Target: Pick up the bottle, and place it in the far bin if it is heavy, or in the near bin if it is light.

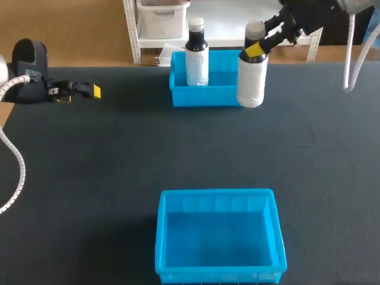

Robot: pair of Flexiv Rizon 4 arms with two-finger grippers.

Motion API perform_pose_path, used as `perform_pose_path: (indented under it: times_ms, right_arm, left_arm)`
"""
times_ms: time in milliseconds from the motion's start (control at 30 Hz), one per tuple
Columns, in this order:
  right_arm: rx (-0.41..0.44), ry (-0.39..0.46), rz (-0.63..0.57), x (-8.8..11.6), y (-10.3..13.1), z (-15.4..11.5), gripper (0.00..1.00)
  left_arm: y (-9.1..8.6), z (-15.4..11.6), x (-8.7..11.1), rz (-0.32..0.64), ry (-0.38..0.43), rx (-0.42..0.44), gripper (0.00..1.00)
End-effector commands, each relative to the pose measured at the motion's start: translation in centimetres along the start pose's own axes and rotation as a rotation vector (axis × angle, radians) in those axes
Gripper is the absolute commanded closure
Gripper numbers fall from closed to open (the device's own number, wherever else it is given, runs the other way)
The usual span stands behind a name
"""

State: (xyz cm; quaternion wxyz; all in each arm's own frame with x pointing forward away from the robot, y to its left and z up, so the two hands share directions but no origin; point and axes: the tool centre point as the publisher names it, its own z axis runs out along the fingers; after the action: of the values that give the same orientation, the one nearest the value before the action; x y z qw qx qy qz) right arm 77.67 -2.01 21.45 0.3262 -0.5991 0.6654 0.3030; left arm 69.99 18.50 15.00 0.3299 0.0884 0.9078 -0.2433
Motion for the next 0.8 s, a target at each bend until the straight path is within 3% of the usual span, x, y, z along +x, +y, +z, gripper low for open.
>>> perform_pose_path:
  times_ms: [33, 467, 800]
  right_arm:
    - [0.016, 0.006, 0.004, -0.3, -0.6, -1.7, 1.00]
    - [0.104, 0.011, 0.043, 0.3, -5.8, -5.6, 1.00]
    - [0.124, 0.036, 0.064, 0.3, -11.0, -5.2, 1.00]
  left_arm:
    - [0.0, 0.0, 0.0, 0.000, 0.000, 0.000, 0.00]
    - [0.0, 0.0, 0.0, 0.000, 0.000, 0.000, 0.00]
    - [0.0, 0.0, 0.0, 0.000, 0.000, 0.000, 0.00]
